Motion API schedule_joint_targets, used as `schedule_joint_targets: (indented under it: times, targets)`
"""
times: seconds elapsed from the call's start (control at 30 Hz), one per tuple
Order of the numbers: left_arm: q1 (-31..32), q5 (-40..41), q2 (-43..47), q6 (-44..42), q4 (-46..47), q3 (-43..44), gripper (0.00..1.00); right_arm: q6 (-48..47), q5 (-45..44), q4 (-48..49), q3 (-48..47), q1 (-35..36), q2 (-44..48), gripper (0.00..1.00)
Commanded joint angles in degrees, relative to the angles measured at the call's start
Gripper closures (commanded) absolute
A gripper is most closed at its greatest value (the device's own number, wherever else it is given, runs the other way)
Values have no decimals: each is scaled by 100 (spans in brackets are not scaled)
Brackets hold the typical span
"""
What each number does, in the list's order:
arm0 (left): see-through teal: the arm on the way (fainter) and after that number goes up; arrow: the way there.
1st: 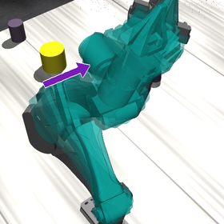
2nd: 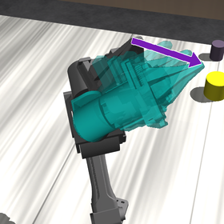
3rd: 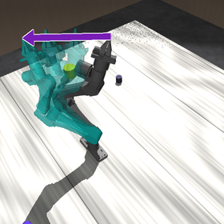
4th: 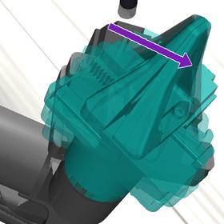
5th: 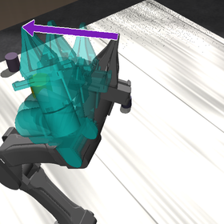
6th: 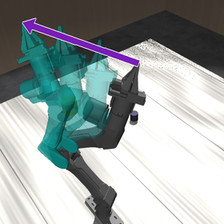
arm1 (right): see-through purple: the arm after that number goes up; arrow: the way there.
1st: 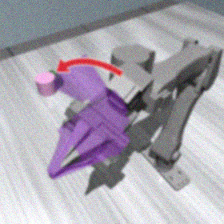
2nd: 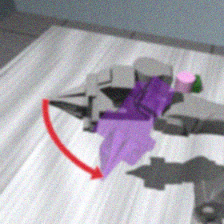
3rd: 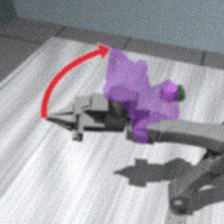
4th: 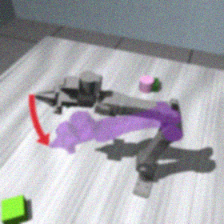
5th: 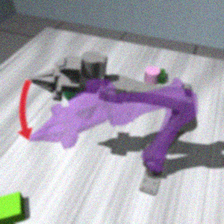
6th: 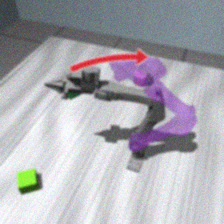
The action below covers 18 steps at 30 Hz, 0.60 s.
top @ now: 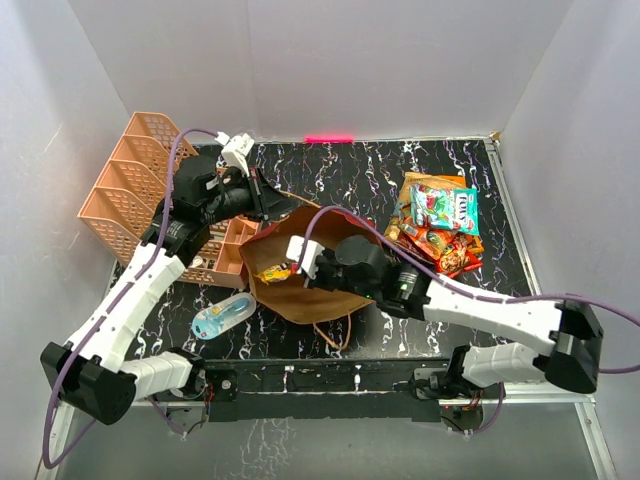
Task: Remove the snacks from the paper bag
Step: Take out the snack from the paper bag, then adjust the paper bag at the center of the board.
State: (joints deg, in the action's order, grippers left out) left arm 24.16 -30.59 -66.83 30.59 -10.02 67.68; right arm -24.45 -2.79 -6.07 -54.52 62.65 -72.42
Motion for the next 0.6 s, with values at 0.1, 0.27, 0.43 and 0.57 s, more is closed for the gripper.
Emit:
schedule_joint_targets:
  times: [0.1, 0.27, 0.43, 0.57]
  targets:
    - [-17, 775, -428, 369, -890, 870, 100, 222, -382, -822, -802, 1, 892, 93]
    - [-23, 1354, -980, 553, -1560, 1541, 100, 167, -1518, -1083, -1664, 3, 1179, 93]
    - [-66, 1823, -1640, 449, -1974, 2337, 100, 20, -2940, -1013, -2699, -6, 975, 93]
    - [-181, 1926, -2236, 450, -2425, 2872, 100, -208, -3985, -960, -3404, -206, 571, 93]
